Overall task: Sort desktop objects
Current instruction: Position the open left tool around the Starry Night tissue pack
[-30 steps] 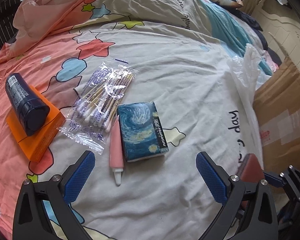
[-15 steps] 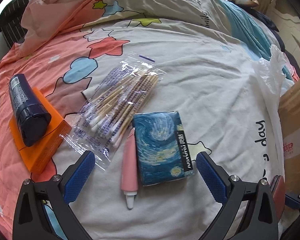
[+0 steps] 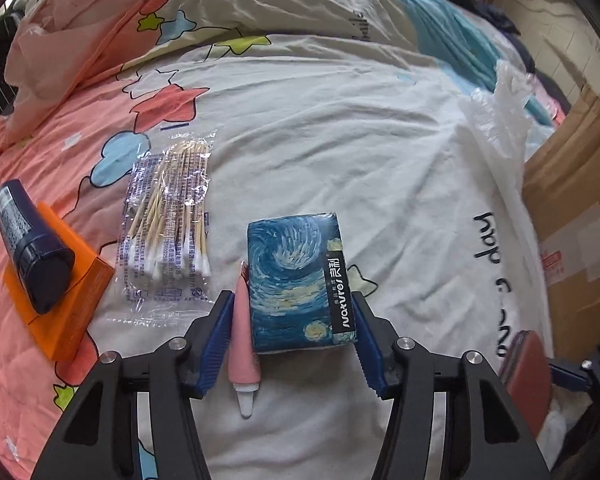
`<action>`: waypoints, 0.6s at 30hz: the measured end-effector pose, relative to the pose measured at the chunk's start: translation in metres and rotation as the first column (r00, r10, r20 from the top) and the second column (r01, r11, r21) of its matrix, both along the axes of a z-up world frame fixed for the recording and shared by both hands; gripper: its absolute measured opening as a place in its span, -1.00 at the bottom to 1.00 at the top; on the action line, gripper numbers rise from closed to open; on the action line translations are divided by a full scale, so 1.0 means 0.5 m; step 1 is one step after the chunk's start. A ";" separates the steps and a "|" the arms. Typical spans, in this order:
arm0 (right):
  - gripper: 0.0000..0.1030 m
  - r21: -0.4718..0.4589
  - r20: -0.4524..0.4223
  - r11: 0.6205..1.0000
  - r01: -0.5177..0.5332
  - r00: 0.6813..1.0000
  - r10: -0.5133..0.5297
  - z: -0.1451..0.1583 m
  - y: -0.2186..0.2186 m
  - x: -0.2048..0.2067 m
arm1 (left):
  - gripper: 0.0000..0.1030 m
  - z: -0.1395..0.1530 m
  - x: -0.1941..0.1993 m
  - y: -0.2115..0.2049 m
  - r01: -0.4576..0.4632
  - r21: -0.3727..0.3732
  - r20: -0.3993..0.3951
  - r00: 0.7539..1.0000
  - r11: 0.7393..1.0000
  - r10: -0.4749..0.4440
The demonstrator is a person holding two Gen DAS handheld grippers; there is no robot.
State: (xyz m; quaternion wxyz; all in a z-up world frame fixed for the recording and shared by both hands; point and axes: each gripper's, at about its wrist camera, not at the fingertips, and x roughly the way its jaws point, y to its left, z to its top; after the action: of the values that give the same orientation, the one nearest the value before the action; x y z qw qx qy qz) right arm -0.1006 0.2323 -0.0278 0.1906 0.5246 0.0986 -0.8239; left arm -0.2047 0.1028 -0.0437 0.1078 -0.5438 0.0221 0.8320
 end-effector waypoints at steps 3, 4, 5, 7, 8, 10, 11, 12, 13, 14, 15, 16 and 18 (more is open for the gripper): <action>0.23 -0.003 0.000 1.000 0.001 1.000 -0.001 0.000 -0.001 -0.001 | 0.11 0.024 0.013 -0.010 0.014 0.018 -0.017 1.000 1.000 -0.014; 0.23 -0.005 -0.001 1.000 0.002 1.000 -0.002 0.001 -0.001 -0.001 | 0.11 0.030 0.016 -0.012 0.018 0.019 -0.019 1.000 1.000 -0.018; 0.23 -0.007 -0.001 1.000 0.001 1.000 -0.001 0.001 -0.002 -0.001 | 0.11 0.037 0.021 -0.015 0.026 0.028 -0.020 0.999 0.999 -0.025; 0.23 -0.010 0.000 1.000 -0.001 1.000 0.001 0.000 -0.006 -0.001 | 0.11 0.048 0.029 -0.021 0.039 0.050 -0.016 0.999 0.998 -0.038; 0.23 -0.010 0.002 1.000 -0.003 1.000 0.003 -0.001 -0.008 0.000 | 0.11 0.052 0.033 -0.023 0.045 0.061 -0.012 0.999 0.997 -0.045; 0.23 -0.009 0.007 1.000 -0.008 1.000 0.008 -0.004 -0.013 0.001 | 0.12 0.050 0.041 -0.026 0.062 0.070 0.006 0.998 0.996 -0.063; 0.23 -0.007 0.008 1.000 -0.010 1.000 0.010 -0.006 -0.015 0.002 | 0.12 0.047 0.043 -0.026 0.065 0.067 0.012 0.998 0.996 -0.066; 0.23 -0.006 0.010 1.000 -0.012 1.000 0.012 -0.007 -0.017 0.002 | 0.12 0.042 0.044 -0.026 0.063 0.061 0.018 0.998 0.996 -0.065; 0.23 -0.007 0.011 1.000 -0.014 1.000 0.014 -0.008 -0.018 0.003 | 0.12 0.037 0.045 -0.027 0.062 0.056 0.024 0.998 0.997 -0.063; 0.23 -0.007 0.012 1.000 -0.016 1.000 0.016 -0.008 -0.020 0.004 | 0.12 0.031 0.046 -0.028 0.060 0.050 0.030 0.998 0.997 -0.062; 0.23 -0.009 0.012 1.000 -0.017 1.000 0.018 -0.008 -0.020 0.004 | 0.12 0.025 0.046 -0.029 0.059 0.044 0.036 0.998 0.997 -0.060; 0.23 -0.010 0.012 1.000 -0.018 1.000 0.018 -0.007 -0.020 0.005 | 0.12 0.020 0.046 -0.029 0.058 0.040 0.041 0.997 0.998 -0.059; 0.23 -0.010 0.012 1.000 -0.016 1.000 0.016 -0.007 -0.019 0.005 | 0.12 0.010 0.046 -0.031 0.055 0.031 0.051 0.997 0.998 -0.057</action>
State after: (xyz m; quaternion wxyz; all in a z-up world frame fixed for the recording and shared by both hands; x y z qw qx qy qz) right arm -0.0979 0.2227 -0.0313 0.2004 0.5277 0.0977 -0.8197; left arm -0.1817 0.0874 -0.0386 0.1397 -0.5628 0.0222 0.8144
